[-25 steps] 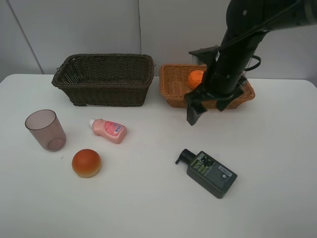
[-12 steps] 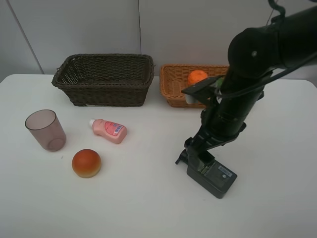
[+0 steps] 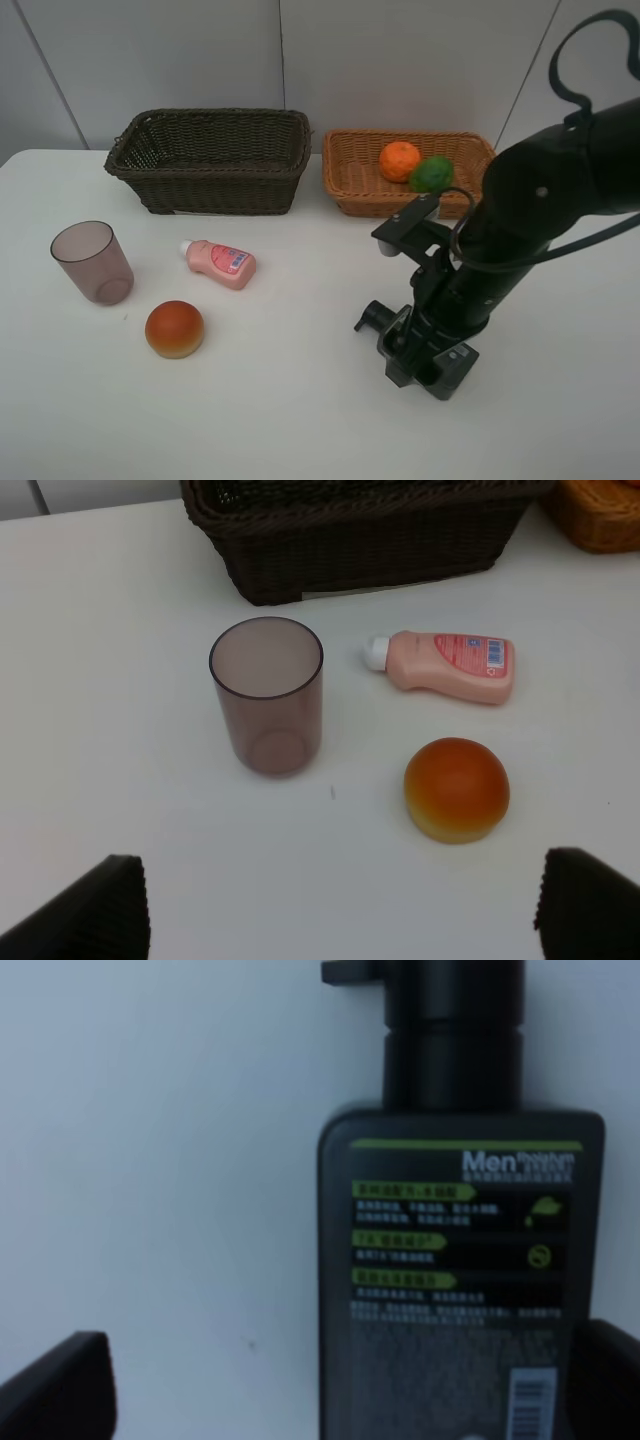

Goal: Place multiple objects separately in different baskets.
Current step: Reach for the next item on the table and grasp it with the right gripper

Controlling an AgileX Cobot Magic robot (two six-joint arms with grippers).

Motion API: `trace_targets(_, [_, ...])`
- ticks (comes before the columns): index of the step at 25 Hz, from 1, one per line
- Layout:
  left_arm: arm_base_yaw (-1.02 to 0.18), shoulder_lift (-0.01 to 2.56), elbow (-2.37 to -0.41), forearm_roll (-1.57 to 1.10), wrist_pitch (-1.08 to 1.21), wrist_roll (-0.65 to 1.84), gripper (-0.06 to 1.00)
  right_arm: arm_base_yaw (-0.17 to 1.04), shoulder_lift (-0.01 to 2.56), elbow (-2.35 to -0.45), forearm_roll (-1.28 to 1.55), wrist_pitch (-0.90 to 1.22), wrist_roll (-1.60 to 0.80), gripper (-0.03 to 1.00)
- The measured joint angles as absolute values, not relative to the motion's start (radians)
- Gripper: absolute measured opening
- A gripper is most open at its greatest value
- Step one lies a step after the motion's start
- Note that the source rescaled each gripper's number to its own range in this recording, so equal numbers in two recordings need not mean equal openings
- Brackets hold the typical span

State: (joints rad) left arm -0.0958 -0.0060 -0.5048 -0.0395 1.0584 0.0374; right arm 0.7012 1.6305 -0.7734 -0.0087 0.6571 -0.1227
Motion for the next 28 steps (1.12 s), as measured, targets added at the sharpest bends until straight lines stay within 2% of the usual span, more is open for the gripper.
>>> trace_targets(15, [-0.096,-0.006,-0.505,-0.039,1.058,0.037,1.00,0.720,1.637,-0.682,-0.007,0.536,-0.301,0.94])
trace_targets(21, [-0.096,-0.006,-0.505,-0.039,1.058,0.037,1.00,0.720,1.634,-0.631,-0.025,0.434,-0.308,0.94])
trace_targets(28, [-0.096,-0.006,-0.505,-0.039,1.058,0.037,1.00,0.720,1.633,-0.628,-0.026,0.409,-0.310,0.94])
